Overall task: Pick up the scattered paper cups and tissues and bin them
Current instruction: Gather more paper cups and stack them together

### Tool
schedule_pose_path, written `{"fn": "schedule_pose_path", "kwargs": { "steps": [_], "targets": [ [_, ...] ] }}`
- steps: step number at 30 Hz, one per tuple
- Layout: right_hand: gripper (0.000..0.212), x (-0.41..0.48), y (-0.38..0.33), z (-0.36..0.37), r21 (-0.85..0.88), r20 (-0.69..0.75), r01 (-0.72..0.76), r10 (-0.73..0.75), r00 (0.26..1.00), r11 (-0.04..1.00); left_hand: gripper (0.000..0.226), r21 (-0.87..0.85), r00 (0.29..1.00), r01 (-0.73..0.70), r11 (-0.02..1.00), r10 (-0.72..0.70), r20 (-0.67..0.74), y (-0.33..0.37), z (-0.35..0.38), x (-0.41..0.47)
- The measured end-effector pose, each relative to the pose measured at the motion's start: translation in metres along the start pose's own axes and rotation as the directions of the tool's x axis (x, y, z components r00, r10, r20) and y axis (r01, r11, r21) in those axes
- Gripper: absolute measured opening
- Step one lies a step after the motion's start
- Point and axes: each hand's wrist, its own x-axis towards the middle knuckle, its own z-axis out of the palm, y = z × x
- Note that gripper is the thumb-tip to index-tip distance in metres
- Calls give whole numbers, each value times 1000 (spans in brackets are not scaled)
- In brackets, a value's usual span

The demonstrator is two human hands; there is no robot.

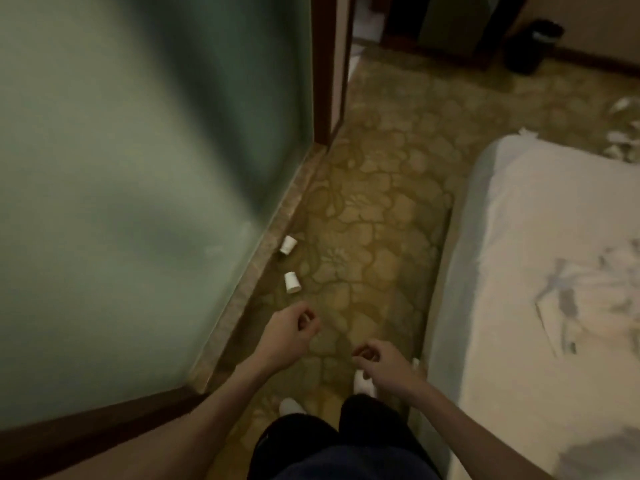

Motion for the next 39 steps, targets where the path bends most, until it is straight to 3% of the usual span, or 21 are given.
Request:
{"fn": "schedule_pose_path", "kwargs": {
  "steps": [6, 12, 17, 20, 31, 36, 39],
  "targets": [
    [14, 72, -3, 9, 60, 15, -151, 150, 989, 987, 11, 3, 990, 125, 992, -125, 72, -41, 10, 88],
    [25, 186, -17, 9, -7, 55, -176, 176, 983, 984, 4, -56, 985, 173, 983, -172, 20, -91, 18, 179],
    [21, 282, -12, 26, 10, 60, -188, 187, 981, 982, 11, -113, 960, 279, 954, -281, -2, -170, 46, 254],
    [24, 358, 16, 53, -3, 75, -179, 179, 981, 984, 11, -145, 949, 313, 939, -315, 8, -233, 84, 303],
    [61, 655, 169, 184, -79, 93, -61, 68, 993, 995, 65, -138, 934, 351, 926, -357, -18, -472, 250, 498],
    [84, 719, 224, 226, -108, 63, -39, 46, 997, 993, 94, -129, 939, 341, 931, -345, -6, -523, 307, 546],
    [79, 726, 243, 237, 59, -20, 16, -15, 1000, 998, 82, -74, 981, 190, 979, -192, -35, -517, 330, 557]
  ]
}}
